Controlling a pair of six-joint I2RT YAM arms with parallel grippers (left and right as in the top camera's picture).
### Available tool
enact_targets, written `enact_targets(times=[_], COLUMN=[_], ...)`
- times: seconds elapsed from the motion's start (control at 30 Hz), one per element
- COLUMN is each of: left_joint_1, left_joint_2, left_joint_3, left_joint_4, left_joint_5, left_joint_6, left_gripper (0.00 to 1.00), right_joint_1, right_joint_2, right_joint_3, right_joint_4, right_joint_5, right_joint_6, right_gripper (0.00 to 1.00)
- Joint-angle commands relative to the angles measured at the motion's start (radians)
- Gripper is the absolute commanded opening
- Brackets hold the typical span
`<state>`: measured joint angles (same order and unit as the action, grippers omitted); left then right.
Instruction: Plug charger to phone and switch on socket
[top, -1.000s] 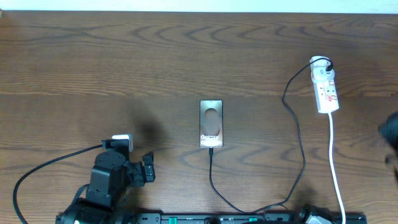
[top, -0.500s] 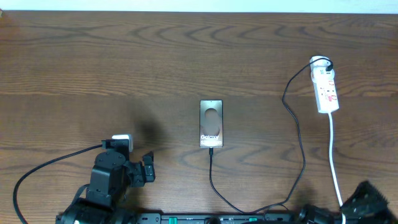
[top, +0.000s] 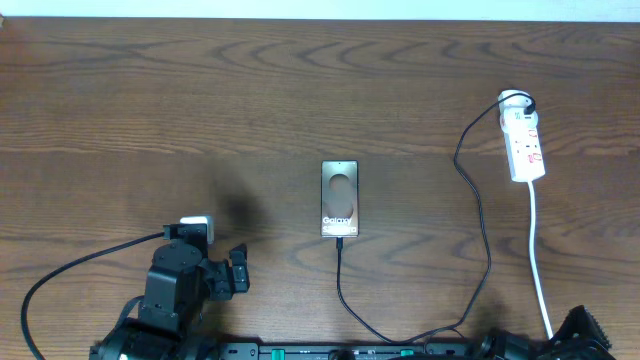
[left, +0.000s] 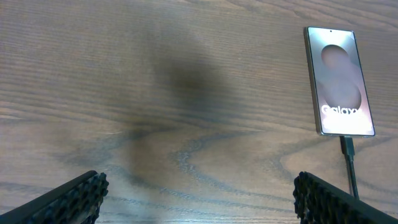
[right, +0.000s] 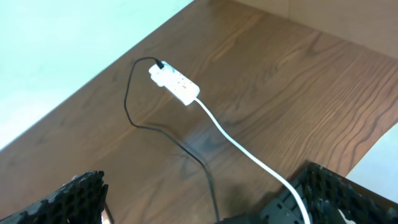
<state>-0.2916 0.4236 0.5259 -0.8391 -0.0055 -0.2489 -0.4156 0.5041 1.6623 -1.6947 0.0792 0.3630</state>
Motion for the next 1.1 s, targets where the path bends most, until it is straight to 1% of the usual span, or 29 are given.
enact_targets(times=[0.0, 0.1, 0.2, 0.3, 0.43, 0.53, 0.67, 0.83, 0.93, 1.07], left_joint_1=[-0.001, -0.001, -0.001, -0.001, -0.001, -0.001, -0.001, -0.001, -0.001, -0.001], left_joint_2=[-0.002, -0.002, -0.002, -0.002, -0.002, -0.002, -0.002, -0.002, -0.002, -0.002], left_joint_3=[0.001, 0.001, 0.001, 0.001, 0.001, 0.001, 0.001, 0.001, 0.001, 0.001], left_joint_4=[-0.002, -0.002, -0.002, -0.002, -0.002, -0.002, -0.002, -0.002, -0.002, -0.002], left_joint_5=[-0.005, -0.005, -0.005, -0.005, -0.005, -0.005, -0.005, -0.005, -0.005, -0.005], left_joint_6=[0.016, 0.016, 0.016, 0.016, 0.016, 0.016, 0.016, 0.016, 0.016, 0.016], left_gripper=[0.98, 0.98, 0.98, 0.98, 0.98, 0.98, 0.98, 0.98, 0.98, 0.98], right_joint_1=[0.004, 0.004, 0.005, 0.027, 0.083, 0.124, 0.221, 0.318, 0.344, 0.352], right_joint_2=[-0.008, -0.027, -0.074, -0.158, -0.303, -0.378, -0.41, -0.411, -0.428, -0.489], right_joint_3=[-0.028, -0.076, -0.155, -0.284, -0.518, -0.687, -0.903, -1.113, -1.242, -1.406], right_joint_4=[-0.003, 0.004, 0.064, 0.212, 0.459, 0.633, 0.889, 1.167, 1.352, 1.537], right_joint_5=[-0.015, -0.031, -0.063, -0.114, -0.188, -0.241, -0.264, -0.262, -0.262, -0.262], right_joint_6=[-0.099, -0.114, -0.114, -0.114, -0.114, -0.114, -0.114, -0.114, -0.114, -0.113], right_gripper=[0.99, 0.99, 0.99, 0.99, 0.99, 0.99, 0.99, 0.99, 0.99, 0.99])
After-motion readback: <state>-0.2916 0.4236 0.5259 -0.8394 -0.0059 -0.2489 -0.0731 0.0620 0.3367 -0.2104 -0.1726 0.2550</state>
